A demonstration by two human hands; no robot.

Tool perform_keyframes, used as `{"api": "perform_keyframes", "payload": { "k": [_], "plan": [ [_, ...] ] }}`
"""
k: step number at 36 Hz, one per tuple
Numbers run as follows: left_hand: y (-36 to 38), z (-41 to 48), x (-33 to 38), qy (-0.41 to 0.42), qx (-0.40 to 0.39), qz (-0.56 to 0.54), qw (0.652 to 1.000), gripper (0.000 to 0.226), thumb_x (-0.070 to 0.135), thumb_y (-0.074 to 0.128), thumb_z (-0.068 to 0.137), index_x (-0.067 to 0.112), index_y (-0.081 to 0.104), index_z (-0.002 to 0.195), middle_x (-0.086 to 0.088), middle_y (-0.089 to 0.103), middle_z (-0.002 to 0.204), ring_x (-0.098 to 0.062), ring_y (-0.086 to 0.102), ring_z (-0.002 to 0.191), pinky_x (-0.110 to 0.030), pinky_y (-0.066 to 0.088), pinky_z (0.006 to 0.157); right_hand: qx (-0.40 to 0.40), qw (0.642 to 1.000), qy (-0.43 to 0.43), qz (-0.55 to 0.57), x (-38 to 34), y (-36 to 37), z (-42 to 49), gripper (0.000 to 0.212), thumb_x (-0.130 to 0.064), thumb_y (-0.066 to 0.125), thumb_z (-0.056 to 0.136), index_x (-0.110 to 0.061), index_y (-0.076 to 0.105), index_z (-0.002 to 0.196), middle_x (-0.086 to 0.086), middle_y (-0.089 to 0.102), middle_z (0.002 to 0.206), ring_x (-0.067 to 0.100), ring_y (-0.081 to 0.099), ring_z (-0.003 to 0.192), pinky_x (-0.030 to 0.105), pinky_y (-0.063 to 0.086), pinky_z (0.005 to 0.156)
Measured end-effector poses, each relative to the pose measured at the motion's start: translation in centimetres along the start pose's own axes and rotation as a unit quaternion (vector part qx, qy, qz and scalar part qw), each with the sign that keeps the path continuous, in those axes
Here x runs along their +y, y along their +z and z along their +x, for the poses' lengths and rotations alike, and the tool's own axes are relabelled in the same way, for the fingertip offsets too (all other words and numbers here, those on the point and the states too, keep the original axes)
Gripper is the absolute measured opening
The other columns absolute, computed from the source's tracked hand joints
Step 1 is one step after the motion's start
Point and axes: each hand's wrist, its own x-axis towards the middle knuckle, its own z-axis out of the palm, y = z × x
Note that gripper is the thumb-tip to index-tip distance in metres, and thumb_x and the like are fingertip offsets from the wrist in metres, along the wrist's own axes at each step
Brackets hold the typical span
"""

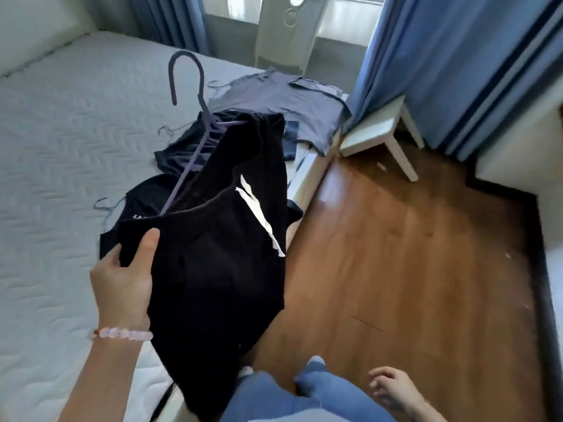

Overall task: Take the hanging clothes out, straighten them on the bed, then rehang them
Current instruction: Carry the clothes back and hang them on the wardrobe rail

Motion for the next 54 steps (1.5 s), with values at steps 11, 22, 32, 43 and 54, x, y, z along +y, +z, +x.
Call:
{"api": "perform_keyframes", "payload": {
  "k": [11,22,32,43,54],
  "plan": [
    [9.2,1.6,3.5,-0.011,0.007,0.04,0.999,0.029,0.066,0.066,0.063,0.038,0.063,0.054,0.001,0.061,0.072,-0.036,0.065,0.084,-0.057,0.053,0.084,0.009,0.999,-0.026,-0.041,-8.1,-6.0,4.6,0.033,0.01,0.036,0.092,-0.008,0.06,0.078,0.007,0.059,0.063,0.0,0.05,0.03,0.01,0.027,0.031],
    [22.1,8.8,3.8,-0.028,0.024,0.006,0.999,0.046,0.072,0.068,0.061,0.026,0.06,0.06,-0.012,0.062,0.076,-0.04,0.064,0.079,-0.059,0.054,0.079,0.011,0.999,-0.045,-0.029,-19.6,-9.8,13.7,0.033,0.01,0.038,0.092,-0.007,0.062,0.078,0.004,0.063,0.055,0.003,0.051,0.031,0.01,0.031,0.032],
    [34.7,16.0,7.2,-0.041,0.01,0.016,0.999,0.093,0.067,0.065,0.069,-0.008,0.053,0.123,-0.01,0.063,0.095,-0.021,0.06,0.098,-0.037,0.041,0.102,0.005,0.998,-0.023,-0.06,-32.5,-14.8,21.3,0.03,0.013,0.038,0.09,-0.001,0.063,0.08,0.007,0.06,0.051,0.008,0.05,0.028,0.011,0.035,0.032],
    [44.4,21.1,8.8,-0.067,0.076,0.104,0.989,0.036,0.036,0.063,0.086,0.0,0.061,0.082,0.004,0.057,0.073,-0.014,0.055,0.075,-0.032,0.041,0.091,-0.02,0.994,-0.017,-0.11,-45.6,-19.8,30.0,0.03,0.02,0.041,0.085,0.009,0.067,0.075,0.007,0.057,0.036,0.009,0.048,0.025,0.009,0.037,0.031],
    [52.7,22.5,10.1,-0.169,0.226,0.126,0.951,0.033,0.034,0.064,0.086,0.012,0.057,0.062,-0.002,0.06,0.065,-0.023,0.054,0.069,-0.034,0.039,0.072,-0.088,0.926,-0.115,-0.348,-70.1,-19.4,42.1,0.025,0.011,0.046,0.085,-0.001,0.068,0.088,0.0,0.064,0.051,0.012,0.048,0.041,0.016,0.035,0.039]
  ]
}}
